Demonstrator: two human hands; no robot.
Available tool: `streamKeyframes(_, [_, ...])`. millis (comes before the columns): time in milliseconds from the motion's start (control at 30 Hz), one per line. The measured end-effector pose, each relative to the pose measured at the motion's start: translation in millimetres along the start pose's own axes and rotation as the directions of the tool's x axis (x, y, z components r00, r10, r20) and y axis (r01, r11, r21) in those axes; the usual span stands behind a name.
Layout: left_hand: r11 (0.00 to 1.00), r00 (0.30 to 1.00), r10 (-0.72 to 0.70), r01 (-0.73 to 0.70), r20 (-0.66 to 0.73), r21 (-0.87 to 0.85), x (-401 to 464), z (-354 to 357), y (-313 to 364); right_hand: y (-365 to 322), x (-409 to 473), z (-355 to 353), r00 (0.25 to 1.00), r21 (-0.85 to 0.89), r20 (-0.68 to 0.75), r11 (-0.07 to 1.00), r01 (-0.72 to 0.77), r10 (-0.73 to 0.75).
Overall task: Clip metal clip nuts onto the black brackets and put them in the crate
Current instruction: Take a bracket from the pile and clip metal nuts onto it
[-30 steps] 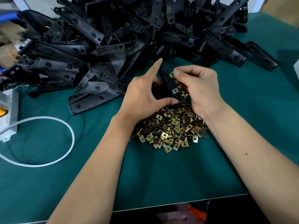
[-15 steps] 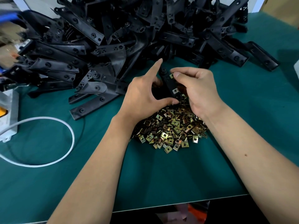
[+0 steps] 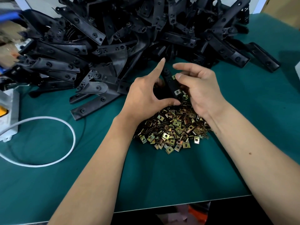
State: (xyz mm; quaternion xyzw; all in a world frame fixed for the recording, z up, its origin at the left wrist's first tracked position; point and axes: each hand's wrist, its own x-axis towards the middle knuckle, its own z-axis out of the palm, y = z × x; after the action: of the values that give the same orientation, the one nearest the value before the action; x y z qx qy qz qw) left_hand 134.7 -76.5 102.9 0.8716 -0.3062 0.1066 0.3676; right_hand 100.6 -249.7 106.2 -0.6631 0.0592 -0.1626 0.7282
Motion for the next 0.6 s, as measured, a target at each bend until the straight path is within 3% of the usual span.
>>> streamKeyframes(600, [0.999, 0.998, -0.05, 0.05, -0.034, 0.012, 0.3, 5.7, 2.6, -1.7, -1.2, 3.3, 0.996, -0.189, -0.021, 0.979, 0.078, -0.083])
